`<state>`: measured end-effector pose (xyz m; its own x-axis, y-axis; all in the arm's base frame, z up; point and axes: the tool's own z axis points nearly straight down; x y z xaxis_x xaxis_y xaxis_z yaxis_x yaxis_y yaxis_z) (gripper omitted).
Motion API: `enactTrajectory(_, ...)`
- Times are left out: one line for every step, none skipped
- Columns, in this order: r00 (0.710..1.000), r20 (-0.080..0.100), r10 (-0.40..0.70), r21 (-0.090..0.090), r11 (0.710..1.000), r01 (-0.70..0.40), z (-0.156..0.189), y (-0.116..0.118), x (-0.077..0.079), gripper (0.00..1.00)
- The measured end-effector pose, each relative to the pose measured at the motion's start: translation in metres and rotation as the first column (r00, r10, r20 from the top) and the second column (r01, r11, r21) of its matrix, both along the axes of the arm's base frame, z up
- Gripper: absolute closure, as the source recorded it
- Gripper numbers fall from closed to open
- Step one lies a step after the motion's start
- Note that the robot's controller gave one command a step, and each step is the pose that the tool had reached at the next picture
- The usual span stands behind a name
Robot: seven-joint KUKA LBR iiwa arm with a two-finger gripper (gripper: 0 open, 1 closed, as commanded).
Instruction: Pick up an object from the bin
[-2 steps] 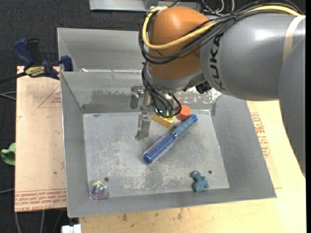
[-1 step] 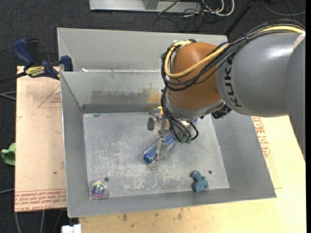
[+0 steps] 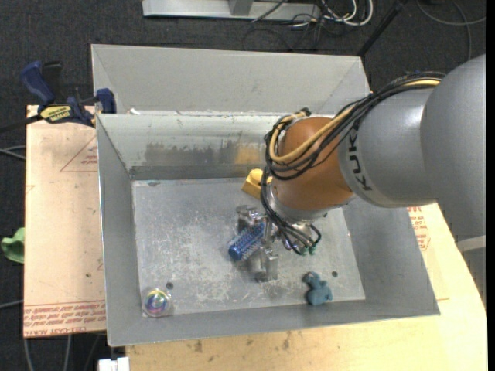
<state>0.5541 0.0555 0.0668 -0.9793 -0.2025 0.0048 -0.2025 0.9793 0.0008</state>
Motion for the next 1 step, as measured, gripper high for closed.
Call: enactTrajectory(1.0,0.005,0.001,0.002,1.0,-0.001,0.003,0.0016,0.0017,1.0)
